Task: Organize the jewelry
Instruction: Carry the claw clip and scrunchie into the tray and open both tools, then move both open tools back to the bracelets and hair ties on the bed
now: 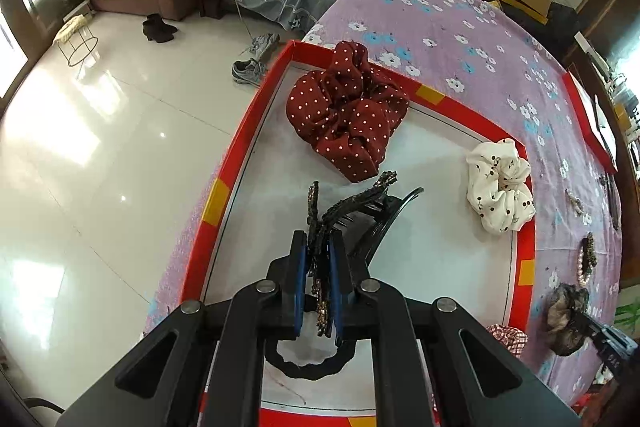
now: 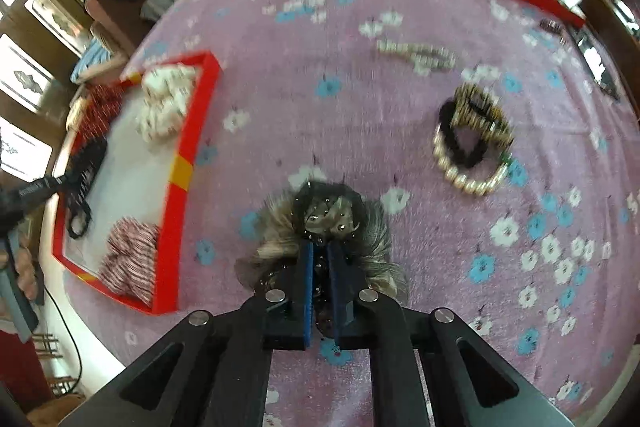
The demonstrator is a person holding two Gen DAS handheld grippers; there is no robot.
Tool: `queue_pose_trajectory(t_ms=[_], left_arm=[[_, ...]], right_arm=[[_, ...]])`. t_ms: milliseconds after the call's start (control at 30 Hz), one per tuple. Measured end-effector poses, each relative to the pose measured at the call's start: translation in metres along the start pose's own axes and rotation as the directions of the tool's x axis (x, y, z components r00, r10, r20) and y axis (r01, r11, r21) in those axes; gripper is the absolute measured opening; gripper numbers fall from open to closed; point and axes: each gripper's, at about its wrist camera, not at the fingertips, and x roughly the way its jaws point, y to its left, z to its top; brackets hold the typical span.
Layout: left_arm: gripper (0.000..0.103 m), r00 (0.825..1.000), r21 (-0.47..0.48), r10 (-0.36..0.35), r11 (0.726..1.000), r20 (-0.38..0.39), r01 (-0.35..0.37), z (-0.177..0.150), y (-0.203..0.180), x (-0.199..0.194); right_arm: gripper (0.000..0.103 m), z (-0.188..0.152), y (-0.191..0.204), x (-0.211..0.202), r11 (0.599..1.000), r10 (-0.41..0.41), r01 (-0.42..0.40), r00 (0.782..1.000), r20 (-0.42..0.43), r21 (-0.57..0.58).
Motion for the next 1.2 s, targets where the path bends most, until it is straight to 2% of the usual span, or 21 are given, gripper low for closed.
queue_pose_trajectory(t_ms=[100,200,300,367,433,600,733,800,833,967,1033,1200], left_arm=[[0.01,1.0,-0.016,-0.012,1.0,-0.004,0.012,-0.001,0.004,-0.004],[0.014,1.0,-0.016,-0.024,1.0,0.003,0.024,-0.005,0.006,-0.011],[0.026,0.999,-0.027,-0.041,0.999,0.028,0.041,-0.007,0.008,-0.023],[0.042,0.998,-0.041,-0.05,0.998,0.049,0.052,-0.009,0.011,-0.033],[0.043,0.996,-0.049,-0.058,0.997,0.069,0.061,-0.011,0.013,-0.041],[0.044,0.995,-0.066,-0.04,0.997,0.091,0.046,-0.017,0.019,-0.055],[0.044,0.996,-0.07,-0.004,0.997,0.091,0.01,-0.022,0.023,-0.059],[0.044,0.995,-0.074,0.012,0.997,0.1,-0.005,-0.023,0.025,-0.063],[0.044,0.994,-0.077,0.015,0.997,0.106,-0.007,-0.024,0.025,-0.065],[0.044,0.994,-0.079,0.022,0.997,0.11,-0.013,-0.024,0.023,-0.068],[0.044,0.993,-0.074,0.024,0.997,0.114,-0.016,-0.025,0.018,-0.07],[0.045,0.992,-0.046,0.023,0.999,0.123,-0.017,-0.024,0.0,-0.075]], right_arm=[[0.007,0.011,0.01,-0.022,0.999,0.041,-0.04,0.998,0.057,-0.008],[0.007,0.027,0.034,-0.04,0.992,0.118,-0.114,0.988,0.102,-0.049],[0.007,0.043,0.069,-0.045,0.973,0.213,-0.201,0.97,0.113,-0.113],[0.007,0.048,0.09,-0.041,0.961,0.248,-0.231,0.963,0.101,-0.152],[0.007,0.053,0.113,-0.03,0.948,0.268,-0.247,0.96,0.086,-0.199],[0.009,0.048,0.152,0.018,0.938,0.164,-0.143,0.986,0.042,-0.315],[0.01,0.039,0.149,0.036,0.934,0.146,-0.135,0.989,0.007,-0.331],[0.015,0.037,0.15,0.037,0.929,0.133,-0.12,0.991,0.012,-0.35],[0.021,0.037,0.151,0.036,0.927,0.132,-0.118,0.991,0.015,-0.355],[0.05,0.039,0.151,0.025,0.929,0.138,-0.113,0.989,0.048,-0.353],[0.054,0.038,0.148,0.016,0.931,0.143,-0.11,0.987,0.071,-0.348],[0.056,0.034,0.131,-0.004,0.942,0.155,-0.113,0.982,0.111,-0.316]])
